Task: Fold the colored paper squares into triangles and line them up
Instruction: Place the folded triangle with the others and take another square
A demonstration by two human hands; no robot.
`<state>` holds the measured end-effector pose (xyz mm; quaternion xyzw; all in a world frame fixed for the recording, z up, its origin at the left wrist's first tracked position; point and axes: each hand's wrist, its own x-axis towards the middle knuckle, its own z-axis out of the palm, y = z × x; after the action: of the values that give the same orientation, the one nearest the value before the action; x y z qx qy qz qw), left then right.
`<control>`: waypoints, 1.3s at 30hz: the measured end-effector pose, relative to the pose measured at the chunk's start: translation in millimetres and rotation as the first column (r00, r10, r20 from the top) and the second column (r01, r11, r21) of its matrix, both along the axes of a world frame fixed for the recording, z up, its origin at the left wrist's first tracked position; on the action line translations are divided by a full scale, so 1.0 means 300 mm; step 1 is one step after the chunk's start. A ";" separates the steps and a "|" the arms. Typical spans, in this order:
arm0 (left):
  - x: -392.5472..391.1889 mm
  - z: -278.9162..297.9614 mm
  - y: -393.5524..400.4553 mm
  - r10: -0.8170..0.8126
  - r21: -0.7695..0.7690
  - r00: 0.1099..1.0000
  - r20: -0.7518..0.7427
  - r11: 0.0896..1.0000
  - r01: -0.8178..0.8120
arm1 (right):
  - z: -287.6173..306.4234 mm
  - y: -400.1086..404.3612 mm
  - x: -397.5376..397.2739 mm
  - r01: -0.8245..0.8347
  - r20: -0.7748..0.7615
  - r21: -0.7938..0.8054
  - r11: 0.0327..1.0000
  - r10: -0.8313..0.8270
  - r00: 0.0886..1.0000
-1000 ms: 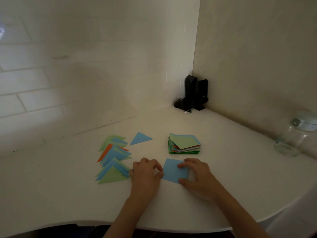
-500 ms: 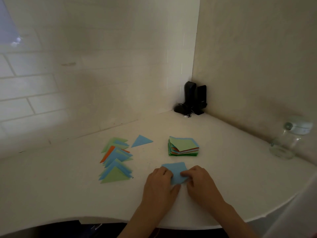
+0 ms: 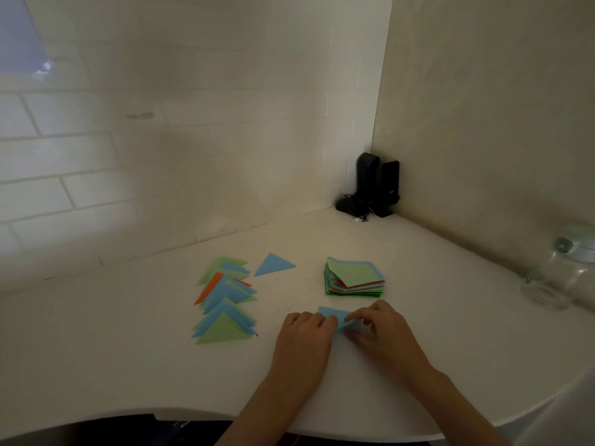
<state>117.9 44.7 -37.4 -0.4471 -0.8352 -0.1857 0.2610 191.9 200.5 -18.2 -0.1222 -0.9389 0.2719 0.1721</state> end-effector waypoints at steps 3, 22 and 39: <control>-0.029 -0.009 -0.025 -0.006 0.021 1.000 0.027 1.000 0.005 | -0.012 0.018 -0.013 -0.023 0.012 0.022 0.999 0.022 1.000; -0.023 0.012 0.022 0.474 -0.087 0.853 0.217 0.880 -0.467 | -0.018 -0.038 -0.068 0.269 0.134 0.092 0.959 -0.280 0.951; -0.058 0.017 -0.093 0.343 -0.048 0.848 0.405 0.934 -0.354 | -0.009 0.021 -0.066 0.180 0.156 -0.140 0.974 -0.158 0.975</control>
<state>100.4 16.7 -32.3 -0.2359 -0.9354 -0.2360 0.1171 172.1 206.8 -20.9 -0.2340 -0.9112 0.3183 0.1166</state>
